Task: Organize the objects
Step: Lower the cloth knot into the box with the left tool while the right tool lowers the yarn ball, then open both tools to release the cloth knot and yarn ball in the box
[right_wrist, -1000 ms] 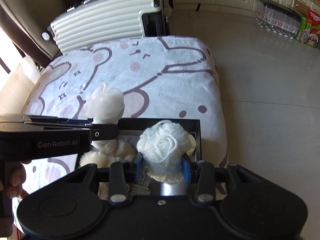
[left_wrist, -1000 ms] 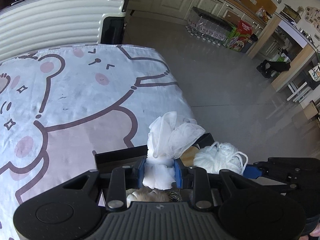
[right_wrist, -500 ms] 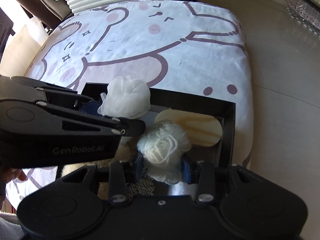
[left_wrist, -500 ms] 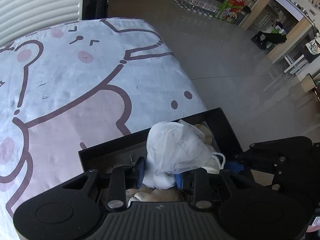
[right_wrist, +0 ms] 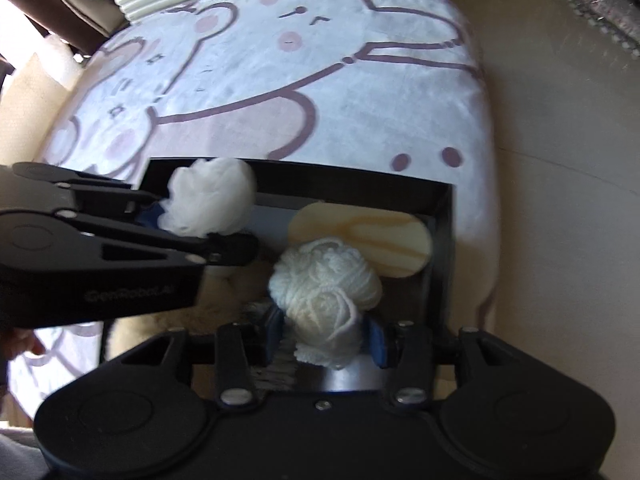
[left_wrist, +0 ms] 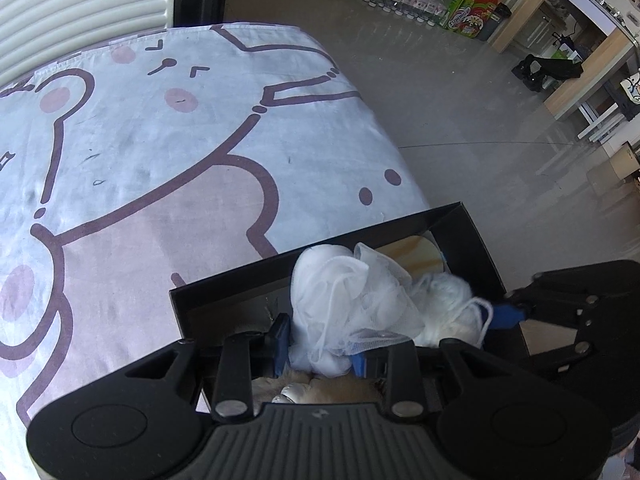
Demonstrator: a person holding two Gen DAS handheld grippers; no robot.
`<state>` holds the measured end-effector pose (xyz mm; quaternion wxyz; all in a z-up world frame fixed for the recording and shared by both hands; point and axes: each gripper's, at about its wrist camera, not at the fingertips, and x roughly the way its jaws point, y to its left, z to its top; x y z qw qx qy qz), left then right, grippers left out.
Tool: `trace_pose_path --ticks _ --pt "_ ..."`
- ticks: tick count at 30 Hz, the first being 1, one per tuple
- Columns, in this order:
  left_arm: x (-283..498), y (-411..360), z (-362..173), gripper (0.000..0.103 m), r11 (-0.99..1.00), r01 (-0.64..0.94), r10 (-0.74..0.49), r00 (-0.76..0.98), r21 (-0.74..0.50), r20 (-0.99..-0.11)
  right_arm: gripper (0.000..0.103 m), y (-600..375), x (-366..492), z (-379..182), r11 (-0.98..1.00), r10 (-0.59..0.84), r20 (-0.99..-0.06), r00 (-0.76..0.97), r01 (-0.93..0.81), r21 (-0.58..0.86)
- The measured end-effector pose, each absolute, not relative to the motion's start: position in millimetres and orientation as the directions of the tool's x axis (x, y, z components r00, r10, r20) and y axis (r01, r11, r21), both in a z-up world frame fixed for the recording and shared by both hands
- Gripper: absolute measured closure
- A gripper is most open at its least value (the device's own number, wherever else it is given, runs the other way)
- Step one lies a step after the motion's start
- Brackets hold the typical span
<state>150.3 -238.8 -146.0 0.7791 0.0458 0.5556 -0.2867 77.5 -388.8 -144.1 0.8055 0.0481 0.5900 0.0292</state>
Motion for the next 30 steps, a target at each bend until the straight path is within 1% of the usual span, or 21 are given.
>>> trace_pose_path --ticks 1,2,3,5,7,10,13,14,15,16,18,20,22,25,27,30 --pt "149.8 -238.7 -145.5 0.067 0.833 0.497 -0.394 0.224 -0.244 -0.891 0.052 -389.4 76.2 -142.8 0.996 0.083 -0.948 0.306 0.009 0.090" --pt "149.6 -238.0 -144.5 0.063 0.834 0.496 -0.394 0.226 -0.243 -0.891 0.050 -391.0 74.9 -141.0 0.996 0.079 -0.948 0.309 0.008 0.086" --pt "149.7 -237.3 -143.1 0.061 0.833 0.497 -0.398 0.229 -0.245 -0.889 0.049 -393.2 73.6 -138.5 0.995 0.091 -0.944 0.316 0.010 0.099" --pt "149.6 -234.7 -139.0 0.052 0.831 0.494 -0.410 0.234 -0.255 -0.882 0.044 -397.3 71.2 -130.4 0.992 0.109 -0.935 0.338 0.017 0.122" --pt "149.9 -231.4 -133.9 0.051 0.829 0.489 -0.429 0.241 -0.273 -0.871 0.042 -400.5 69.7 -119.3 0.991 0.115 -0.922 0.370 0.026 0.134" --pt "151.5 -223.9 -124.4 0.051 0.825 0.469 -0.470 0.256 -0.316 -0.845 0.042 -403.2 68.2 -106.4 0.988 0.122 -0.903 0.412 0.035 0.150" --pt "152.2 -219.0 -115.3 0.053 0.823 0.456 -0.495 0.281 -0.339 -0.823 0.050 -402.6 69.9 -98.4 0.988 0.113 -0.895 0.432 0.044 0.147" --pt "152.5 -217.1 -112.6 0.054 0.822 0.451 -0.503 0.288 -0.347 -0.815 0.056 -402.4 70.3 -97.4 0.989 0.105 -0.894 0.435 0.049 0.140" --pt "153.2 -215.4 -110.5 0.056 0.821 0.446 -0.510 0.292 -0.356 -0.809 0.060 -402.9 71.0 -97.0 0.989 0.098 -0.894 0.438 0.056 0.136" --pt "153.9 -213.9 -108.7 0.061 0.822 0.439 -0.514 0.296 -0.363 -0.805 0.066 -404.3 71.8 -97.7 0.988 0.090 -0.893 0.440 0.070 0.134" --pt "155.2 -211.7 -106.2 0.065 0.826 0.430 -0.514 0.307 -0.365 -0.801 0.071 -408.0 72.9 -100.6 0.986 0.072 -0.895 0.440 0.103 0.129" --pt "156.3 -210.7 -106.2 0.072 0.829 0.424 -0.511 0.310 -0.365 -0.802 0.080 -410.0 74.3 -107.0 0.984 0.062 -0.902 0.427 0.124 0.126" --pt "157.6 -210.3 -107.7 0.076 0.835 0.418 -0.501 0.311 -0.357 -0.808 0.083 -407.7 75.4 -117.9 0.984 0.072 -0.919 0.389 0.121 0.128" --pt "158.1 -212.5 -112.6 0.077 0.845 0.425 -0.471 0.306 -0.324 -0.827 0.083 -399.3 76.2 -128.3 0.987 0.106 -0.931 0.349 0.078 0.141" --pt "158.3 -213.5 -119.4 0.078 0.848 0.433 -0.452 0.294 -0.304 -0.842 0.083 -394.5 78.1 -129.7 0.989 0.102 -0.936 0.338 0.065 0.131" --pt "158.2 -214.5 -123.9 0.078 0.848 0.436 -0.449 0.288 -0.302 -0.846 0.083 -390.4 78.7 -135.0 0.990 0.112 -0.944 0.310 0.051 0.134"
